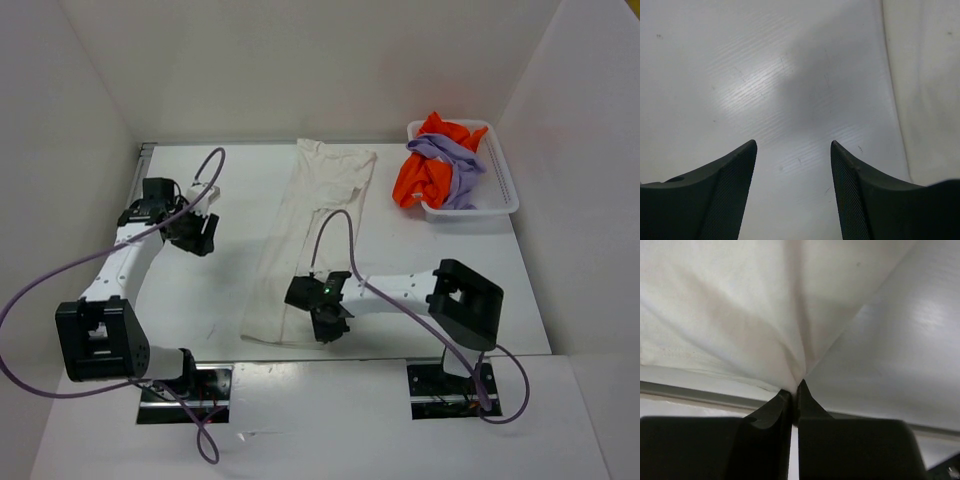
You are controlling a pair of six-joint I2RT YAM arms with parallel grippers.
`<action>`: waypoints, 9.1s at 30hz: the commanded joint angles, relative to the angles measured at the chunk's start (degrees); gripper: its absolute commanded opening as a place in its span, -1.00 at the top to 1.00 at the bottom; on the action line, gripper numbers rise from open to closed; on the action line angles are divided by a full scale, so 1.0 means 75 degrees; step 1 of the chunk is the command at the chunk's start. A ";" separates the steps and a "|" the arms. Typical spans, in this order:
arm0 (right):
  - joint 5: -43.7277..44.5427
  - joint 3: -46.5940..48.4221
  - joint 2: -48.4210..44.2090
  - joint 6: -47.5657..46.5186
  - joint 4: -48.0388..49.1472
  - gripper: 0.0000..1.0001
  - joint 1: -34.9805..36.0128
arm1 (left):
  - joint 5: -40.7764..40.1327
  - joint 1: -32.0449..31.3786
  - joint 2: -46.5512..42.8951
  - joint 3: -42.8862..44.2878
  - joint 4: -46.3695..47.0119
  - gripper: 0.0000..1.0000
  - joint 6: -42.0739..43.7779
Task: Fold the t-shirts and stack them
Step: Rotate the tshirt 85 degrees, then grab the bottom of the folded rectangular tshirt with both arms, then fold the folded rectangular tshirt in 1/3 of the way
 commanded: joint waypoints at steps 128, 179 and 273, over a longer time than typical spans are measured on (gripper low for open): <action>0.0947 -0.2336 -0.2951 0.0998 0.0907 -0.41 0.0284 | 0.1858 -0.3582 -0.7185 -0.3497 -0.2049 -1.00 0.9188; -0.0542 -0.2255 -0.2600 -0.0315 0.1235 -0.41 -0.0666 | -0.0875 -0.7110 -0.3277 -0.4743 -0.0420 0.10 1.2313; -0.2076 0.2625 0.0063 -0.4299 0.1245 -0.21 -0.6362 | 0.0308 -0.2845 0.1085 -0.0230 0.3311 -0.52 1.0385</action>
